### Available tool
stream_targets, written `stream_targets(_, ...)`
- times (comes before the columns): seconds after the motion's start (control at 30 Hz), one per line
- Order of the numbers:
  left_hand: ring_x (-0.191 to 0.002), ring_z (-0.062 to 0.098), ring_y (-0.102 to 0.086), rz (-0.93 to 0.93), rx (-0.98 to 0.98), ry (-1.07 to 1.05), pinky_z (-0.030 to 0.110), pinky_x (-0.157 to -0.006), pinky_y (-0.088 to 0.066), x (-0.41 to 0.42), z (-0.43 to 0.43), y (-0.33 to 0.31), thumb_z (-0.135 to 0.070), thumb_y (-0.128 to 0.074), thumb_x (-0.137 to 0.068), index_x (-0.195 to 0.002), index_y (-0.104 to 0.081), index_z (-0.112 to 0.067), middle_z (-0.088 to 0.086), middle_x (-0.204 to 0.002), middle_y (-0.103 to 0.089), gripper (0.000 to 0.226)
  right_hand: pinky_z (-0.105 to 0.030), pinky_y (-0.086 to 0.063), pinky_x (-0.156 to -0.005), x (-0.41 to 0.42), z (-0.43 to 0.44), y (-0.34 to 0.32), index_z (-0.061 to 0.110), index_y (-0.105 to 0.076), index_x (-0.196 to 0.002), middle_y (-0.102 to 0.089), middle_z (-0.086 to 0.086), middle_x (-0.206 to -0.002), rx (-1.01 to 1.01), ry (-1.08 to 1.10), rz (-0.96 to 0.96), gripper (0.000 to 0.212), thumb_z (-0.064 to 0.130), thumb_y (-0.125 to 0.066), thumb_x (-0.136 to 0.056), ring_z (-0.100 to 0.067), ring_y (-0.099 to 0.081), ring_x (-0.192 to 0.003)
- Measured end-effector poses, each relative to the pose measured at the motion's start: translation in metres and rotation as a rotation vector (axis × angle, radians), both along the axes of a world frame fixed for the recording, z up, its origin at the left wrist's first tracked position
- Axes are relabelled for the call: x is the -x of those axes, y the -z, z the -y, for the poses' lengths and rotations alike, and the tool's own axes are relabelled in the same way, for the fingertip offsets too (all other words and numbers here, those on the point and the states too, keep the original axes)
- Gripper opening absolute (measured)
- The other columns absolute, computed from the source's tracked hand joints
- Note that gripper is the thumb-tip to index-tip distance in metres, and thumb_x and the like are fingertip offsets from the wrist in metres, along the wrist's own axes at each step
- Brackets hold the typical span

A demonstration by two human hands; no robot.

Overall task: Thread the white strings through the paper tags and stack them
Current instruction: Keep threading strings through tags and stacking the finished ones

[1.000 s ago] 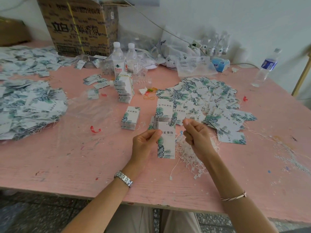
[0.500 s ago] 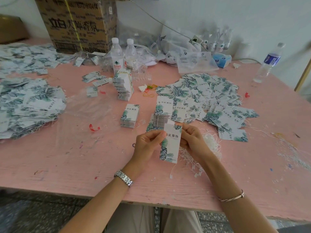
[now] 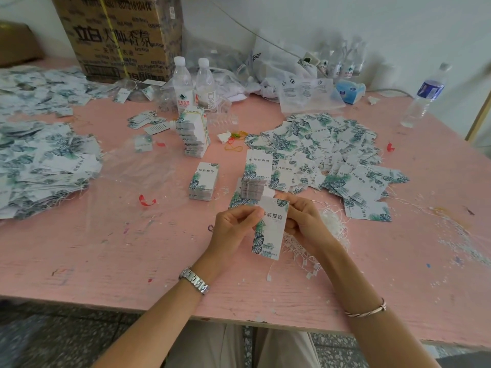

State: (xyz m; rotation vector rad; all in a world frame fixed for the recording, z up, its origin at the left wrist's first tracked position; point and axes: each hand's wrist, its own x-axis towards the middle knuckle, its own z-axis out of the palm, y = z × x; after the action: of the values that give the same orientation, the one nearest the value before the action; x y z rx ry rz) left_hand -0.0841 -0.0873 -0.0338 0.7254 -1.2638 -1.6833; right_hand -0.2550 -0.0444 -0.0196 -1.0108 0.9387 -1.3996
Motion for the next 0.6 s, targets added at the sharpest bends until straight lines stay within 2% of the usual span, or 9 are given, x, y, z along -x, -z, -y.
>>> stream_targets(0.1, -0.065, -0.002, -0.064, 0.05, 0.063, -0.016, 0.012, -0.06, -0.049, 0.0, 0.001, 0.003, -0.006, -0.072, -0.089, -0.077, -0.081, -0.024, -0.004, -0.076, -0.076, 0.023, -0.012, -0.024, -0.039, -0.001, 0.0, -0.001, 0.017, -0.074, -0.085, -0.046, 0.007, -0.052, -0.032, 0.004, 0.031, 0.021, 0.011, -0.054, -0.09, -0.001, -0.026, -0.041)
stream_targets(0.23, -0.064, 0.005, -0.062, 0.12, 0.138, -0.038, 0.018, -0.064, -0.05, 0.0, 0.001, 0.008, -0.011, -0.076, -0.088, -0.084, -0.078, -0.019, -0.004, -0.075, -0.074, 0.009, -0.013, -0.023, -0.039, 0.0, 0.0, -0.001, 0.013, -0.07, -0.085, -0.045, 0.004, -0.053, -0.055, -0.025, 0.019, 0.016, 0.01, -0.055, -0.09, -0.002, -0.024, -0.041)
stream_targets(0.27, -0.066, 0.006, -0.062, 0.151, 0.161, -0.041, 0.021, -0.065, -0.05, 0.001, -0.001, 0.008, -0.018, -0.078, -0.086, -0.086, -0.078, -0.019, -0.005, -0.076, -0.074, 0.001, -0.013, -0.023, -0.039, 0.0, 0.0, 0.0, 0.014, -0.071, -0.084, -0.046, 0.004, -0.053, -0.057, -0.037, 0.008, 0.018, 0.011, -0.055, -0.09, -0.002, -0.025, -0.041)
stream_targets(0.33, -0.073, 0.007, -0.063, 0.249, 0.254, -0.092, 0.022, -0.066, -0.045, 0.002, -0.004, 0.01, -0.036, -0.078, -0.08, -0.094, -0.076, -0.02, -0.007, -0.086, -0.074, 0.021, -0.013, -0.023, -0.039, 0.0, -0.001, 0.0, 0.019, -0.074, -0.082, -0.051, 0.004, -0.055, -0.062, -0.05, -0.019, 0.022, 0.014, -0.055, -0.091, -0.003, -0.026, -0.041)
stream_targets(0.4, -0.081, 0.008, -0.061, 0.334, 0.404, -0.191, 0.014, -0.069, -0.039, 0.002, -0.007, 0.011, -0.046, -0.075, -0.076, -0.106, -0.07, -0.024, -0.01, -0.098, -0.068, 0.037, -0.016, -0.019, -0.042, 0.0, -0.001, 0.001, 0.022, -0.075, -0.081, -0.057, 0.002, -0.058, -0.075, -0.04, -0.051, 0.021, 0.016, -0.056, -0.09, -0.005, -0.03, -0.042)
stream_targets(0.47, -0.088, 0.014, -0.058, 0.377, 0.569, -0.326, 0.01, -0.077, -0.037, 0.002, -0.009, 0.01, -0.043, -0.076, -0.077, -0.115, -0.063, -0.023, -0.008, -0.106, -0.06, 0.045, -0.025, -0.014, -0.046, 0.001, -0.001, 0.002, 0.023, -0.075, -0.079, -0.06, -0.002, -0.062, -0.1, -0.007, -0.081, 0.019, 0.018, -0.059, -0.087, -0.008, -0.034, -0.044)
stream_targets(0.5, -0.09, 0.015, -0.056, 0.374, 0.635, -0.38, 0.011, -0.081, -0.036, 0.003, -0.009, 0.01, -0.04, -0.077, -0.078, -0.116, -0.061, -0.02, -0.006, -0.108, -0.056, 0.046, -0.025, -0.014, -0.046, 0.001, -0.001, 0.002, 0.022, -0.075, -0.079, -0.059, -0.003, -0.062, -0.105, 0.004, -0.08, 0.018, 0.018, -0.059, -0.086, -0.008, -0.035, -0.044)
stream_targets(0.6, -0.101, 0.011, -0.053, 0.343, 0.775, -0.479, 0.027, -0.09, -0.045, 0.006, -0.008, 0.008, -0.036, -0.077, -0.082, -0.11, -0.063, -0.015, -0.003, -0.109, -0.051, 0.038, -0.014, -0.021, -0.038, 0.001, -0.002, 0.001, 0.02, -0.074, -0.077, -0.054, -0.002, -0.059, -0.097, 0.008, -0.052, 0.018, 0.015, -0.059, -0.085, -0.005, -0.031, -0.04)
